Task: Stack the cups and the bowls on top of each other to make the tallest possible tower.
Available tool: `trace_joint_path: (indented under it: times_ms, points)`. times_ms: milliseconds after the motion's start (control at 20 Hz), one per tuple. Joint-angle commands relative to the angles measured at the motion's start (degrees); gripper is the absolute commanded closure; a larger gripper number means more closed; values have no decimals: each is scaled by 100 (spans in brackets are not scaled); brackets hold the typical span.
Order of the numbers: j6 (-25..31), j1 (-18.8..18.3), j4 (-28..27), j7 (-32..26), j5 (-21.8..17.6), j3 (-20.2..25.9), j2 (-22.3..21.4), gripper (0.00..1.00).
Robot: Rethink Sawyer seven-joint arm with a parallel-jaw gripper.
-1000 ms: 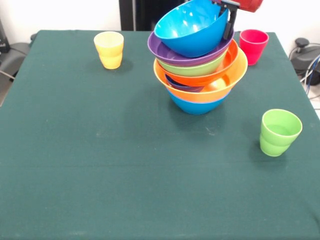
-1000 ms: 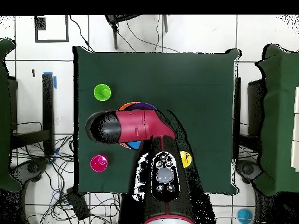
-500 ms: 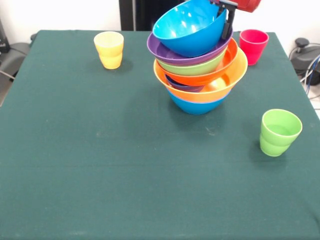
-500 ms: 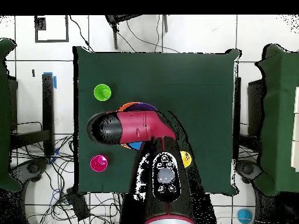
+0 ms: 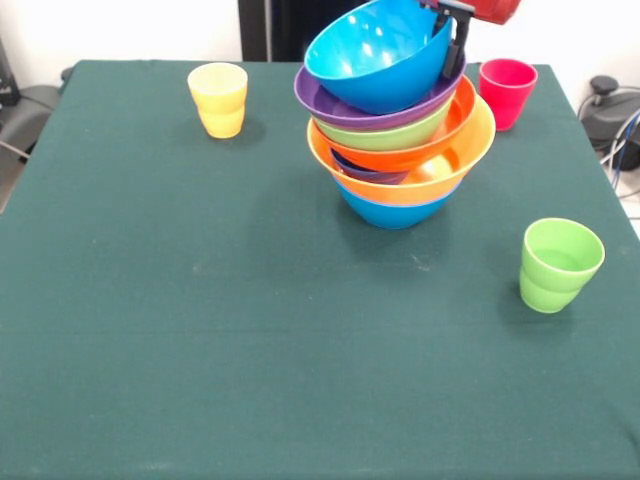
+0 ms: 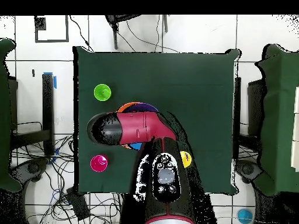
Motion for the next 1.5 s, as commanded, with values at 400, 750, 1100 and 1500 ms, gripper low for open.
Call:
trace_joint_path:
  times_ms: [400, 750, 1100, 1500]
  points:
    - [-324, 98, 434, 61, -194, 270, 80, 0]
    - [-159, 141, 421, 58, -131, 288, -28, 0]
    - [239, 171, 428, 10, 58, 385, -332, 0]
    - [515, 311, 147, 123, 186, 408, -287, 0]
